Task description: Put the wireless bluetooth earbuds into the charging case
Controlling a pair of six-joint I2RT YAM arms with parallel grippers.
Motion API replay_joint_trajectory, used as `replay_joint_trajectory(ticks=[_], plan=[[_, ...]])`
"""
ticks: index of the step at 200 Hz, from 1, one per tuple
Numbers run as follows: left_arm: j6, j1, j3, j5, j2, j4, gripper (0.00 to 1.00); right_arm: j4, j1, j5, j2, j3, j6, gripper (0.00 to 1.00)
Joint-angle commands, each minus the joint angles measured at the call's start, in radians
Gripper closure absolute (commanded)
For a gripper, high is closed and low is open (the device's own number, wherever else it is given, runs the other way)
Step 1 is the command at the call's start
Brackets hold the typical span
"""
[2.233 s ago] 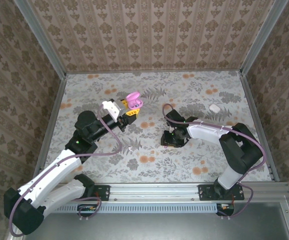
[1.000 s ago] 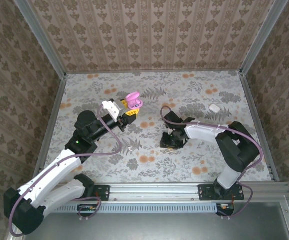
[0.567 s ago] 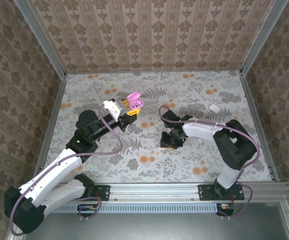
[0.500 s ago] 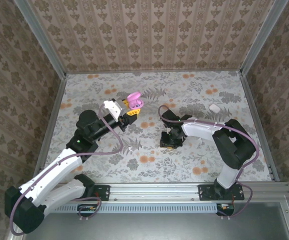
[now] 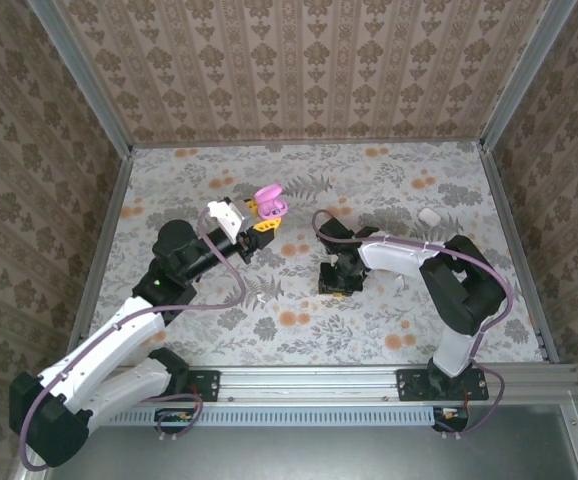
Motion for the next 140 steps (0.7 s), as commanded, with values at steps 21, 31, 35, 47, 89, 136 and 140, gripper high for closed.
replay_joint_trajectory(ticks=[21,31,35,47,89,136,140], plan=[[-0.008,0.0,0.031,0.009,-0.012,0.029,0.66,0.074,0.011,0.034,0.046,0.018,-0.004,0.72],[-0.008,0.0,0.03,0.008,-0.012,0.029,0.66,0.074,0.011,0.036,0.046,0.02,-0.003,0.72],[-0.008,0.0,0.028,0.008,-0.014,0.03,0.66,0.074,0.011,0.036,0.047,0.02,-0.003,0.72],[-0.008,0.0,0.028,0.008,-0.016,0.029,0.66,0.072,0.011,0.035,0.048,0.023,-0.006,0.72],[-0.007,0.0,0.027,0.004,-0.016,0.027,0.66,0.018,0.01,0.066,0.047,0.042,-0.036,0.71],[-0.007,0.0,0.029,0.006,-0.014,0.027,0.66,0.035,0.007,0.067,0.046,0.044,-0.008,0.67],[-0.007,0.0,0.03,0.006,-0.013,0.028,0.66,0.036,0.007,0.067,0.047,0.044,-0.005,0.67]])
